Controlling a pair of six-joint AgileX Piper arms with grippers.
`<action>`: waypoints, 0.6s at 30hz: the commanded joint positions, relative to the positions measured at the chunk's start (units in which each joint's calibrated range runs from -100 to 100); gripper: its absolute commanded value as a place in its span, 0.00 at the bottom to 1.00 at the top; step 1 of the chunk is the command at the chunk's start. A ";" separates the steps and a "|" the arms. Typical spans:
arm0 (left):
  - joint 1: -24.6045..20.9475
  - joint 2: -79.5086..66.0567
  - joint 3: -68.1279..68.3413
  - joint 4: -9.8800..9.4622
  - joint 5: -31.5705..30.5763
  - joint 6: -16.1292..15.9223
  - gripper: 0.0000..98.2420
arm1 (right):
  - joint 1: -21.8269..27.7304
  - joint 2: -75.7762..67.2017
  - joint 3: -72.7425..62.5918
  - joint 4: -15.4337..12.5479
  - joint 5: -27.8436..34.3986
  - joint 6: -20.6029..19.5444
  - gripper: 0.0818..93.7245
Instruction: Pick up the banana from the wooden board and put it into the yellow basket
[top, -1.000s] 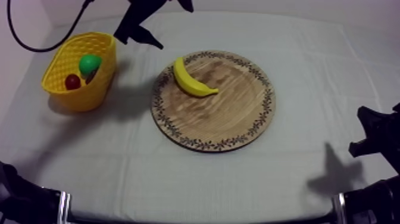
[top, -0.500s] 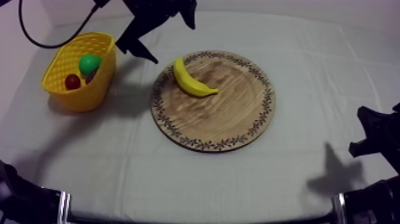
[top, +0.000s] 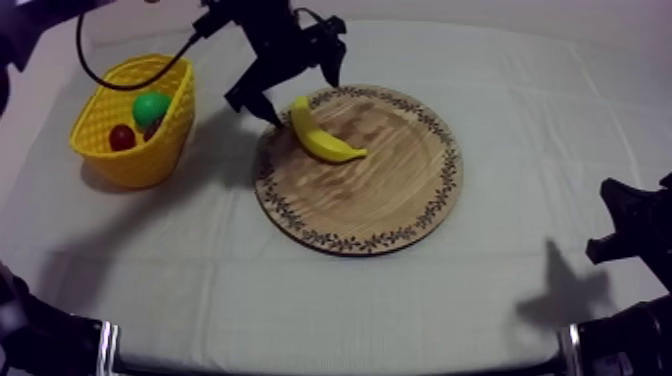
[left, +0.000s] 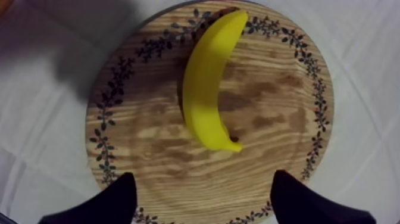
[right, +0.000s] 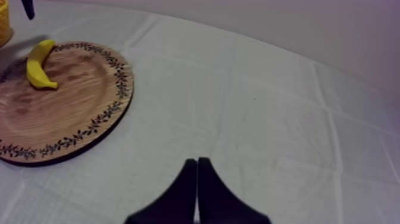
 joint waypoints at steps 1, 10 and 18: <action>-0.08 2.33 -1.14 0.11 0.04 -0.15 0.83 | 0.01 0.00 0.05 -0.02 0.03 -0.01 0.00; -0.67 8.89 -2.63 1.24 -1.10 -0.60 0.83 | 0.01 0.00 0.05 -0.02 0.03 -0.01 0.00; -1.17 13.83 -4.69 2.17 -3.20 -1.49 0.82 | 0.01 0.00 0.05 -0.02 0.03 0.04 0.00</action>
